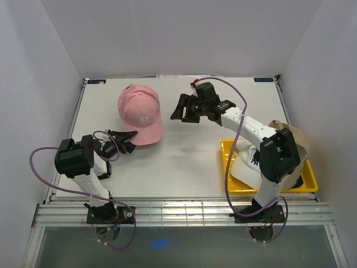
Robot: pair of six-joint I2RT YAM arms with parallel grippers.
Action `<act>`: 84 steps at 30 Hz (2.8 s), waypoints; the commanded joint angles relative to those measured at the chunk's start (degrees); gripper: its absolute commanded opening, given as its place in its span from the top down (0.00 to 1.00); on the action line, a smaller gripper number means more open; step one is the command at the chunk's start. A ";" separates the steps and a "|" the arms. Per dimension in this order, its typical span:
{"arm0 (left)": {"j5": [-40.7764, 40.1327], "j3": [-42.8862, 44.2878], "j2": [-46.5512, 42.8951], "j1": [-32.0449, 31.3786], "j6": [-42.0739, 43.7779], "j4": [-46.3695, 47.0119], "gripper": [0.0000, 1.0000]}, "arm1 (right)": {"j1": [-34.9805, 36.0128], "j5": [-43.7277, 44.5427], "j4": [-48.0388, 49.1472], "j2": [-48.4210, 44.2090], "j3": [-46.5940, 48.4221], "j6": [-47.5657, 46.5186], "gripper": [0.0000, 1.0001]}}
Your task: Stack the hats
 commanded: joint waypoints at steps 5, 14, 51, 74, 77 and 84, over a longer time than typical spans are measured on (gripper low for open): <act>5.07 -0.55 -4.37 0.45 2.40 7.00 0.38 | 0.00 0.50 -3.18 2.30 7.09 -3.54 0.26; 6.40 2.34 -15.10 0.45 20.75 -24.08 0.31 | 0.00 -0.11 -5.90 4.85 13.15 -5.03 0.24; 7.89 3.58 -18.88 0.89 31.57 -43.53 0.58 | 5.80 6.22 -18.74 10.13 32.94 -13.83 0.18; -24.89 31.08 -40.51 0.97 58.48 -102.43 0.60 | 8.88 6.65 -19.88 12.15 38.74 -13.65 0.17; -28.31 33.10 -39.55 0.89 58.13 -102.78 0.56 | 8.88 7.53 -20.14 12.50 39.26 -13.82 0.17; -30.34 43.38 -34.63 0.97 58.04 -100.85 0.43 | 6.42 7.45 -20.93 14.60 42.86 -13.21 0.16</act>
